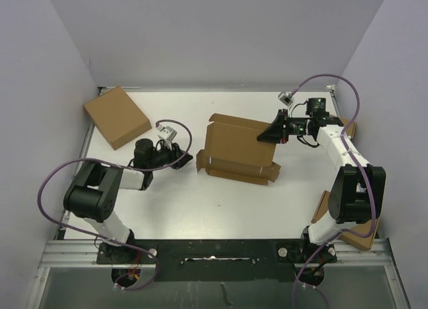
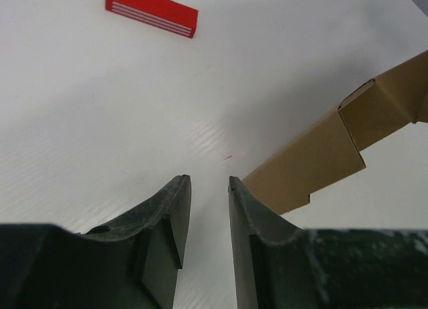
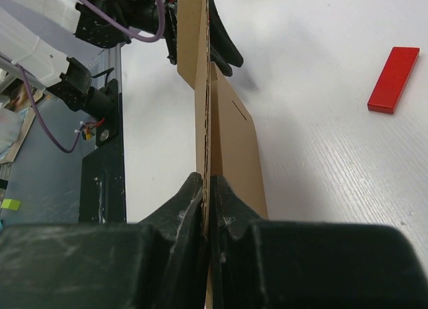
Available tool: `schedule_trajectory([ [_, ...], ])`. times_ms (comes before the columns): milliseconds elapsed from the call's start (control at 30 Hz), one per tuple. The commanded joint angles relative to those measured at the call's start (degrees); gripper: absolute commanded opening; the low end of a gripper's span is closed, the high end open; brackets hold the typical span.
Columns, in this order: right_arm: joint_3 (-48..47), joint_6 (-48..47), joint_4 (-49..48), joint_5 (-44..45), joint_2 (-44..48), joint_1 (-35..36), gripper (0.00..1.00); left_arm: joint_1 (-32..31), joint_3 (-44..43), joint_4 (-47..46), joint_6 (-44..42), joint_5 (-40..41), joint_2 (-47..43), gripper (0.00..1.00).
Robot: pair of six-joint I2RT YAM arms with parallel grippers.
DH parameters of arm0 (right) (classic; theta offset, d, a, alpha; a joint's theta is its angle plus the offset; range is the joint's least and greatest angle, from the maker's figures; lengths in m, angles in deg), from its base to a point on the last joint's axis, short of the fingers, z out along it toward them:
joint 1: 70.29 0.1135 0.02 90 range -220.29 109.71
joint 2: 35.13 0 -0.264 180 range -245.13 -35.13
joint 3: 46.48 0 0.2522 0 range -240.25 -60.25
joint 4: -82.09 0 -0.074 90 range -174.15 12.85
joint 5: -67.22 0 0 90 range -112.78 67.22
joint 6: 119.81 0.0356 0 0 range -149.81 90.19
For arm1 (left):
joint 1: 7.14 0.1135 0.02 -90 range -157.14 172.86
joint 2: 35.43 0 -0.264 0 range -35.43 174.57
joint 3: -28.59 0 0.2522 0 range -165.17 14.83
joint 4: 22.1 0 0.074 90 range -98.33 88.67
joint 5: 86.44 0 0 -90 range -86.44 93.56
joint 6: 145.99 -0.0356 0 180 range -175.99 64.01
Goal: Fold the paper box
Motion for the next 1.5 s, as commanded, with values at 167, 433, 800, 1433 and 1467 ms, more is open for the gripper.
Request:
schedule_trajectory([
  [167, 0.47, -0.6, -1.65, 0.29, -0.98, -0.36, 0.0, -2.67, -2.7, -28.37, -3.38, -15.74, 10.74, 0.29],
  [433, 0.33, -0.34, -1.82, 0.12, -1.35, -0.32, 0.0, -3.91, 0.17, -33.48, -3.38, -20.36, 12.99, 0.3],
  [800, 0.51, 0.32, -2.42, 0.02, -1.61, -0.24, 0.0, -5.56, -1.51, -33.72, -2.48, -19.68, 14.89, 0.32],
  [1433, 1.31, 1.1, -3.38, 0.02, -1.09, -0.25, 0.0, -12.9, 1.03, -34.32, -5.02, -8.59, 14.07, 0.42],
  [1467, 1.31, 1.1, -3.47, 0.02, -1.09, -0.23, 0.0, -12.9, 1.2, -34.55, -5.01, -8.98, 14.14, 0.43],
])
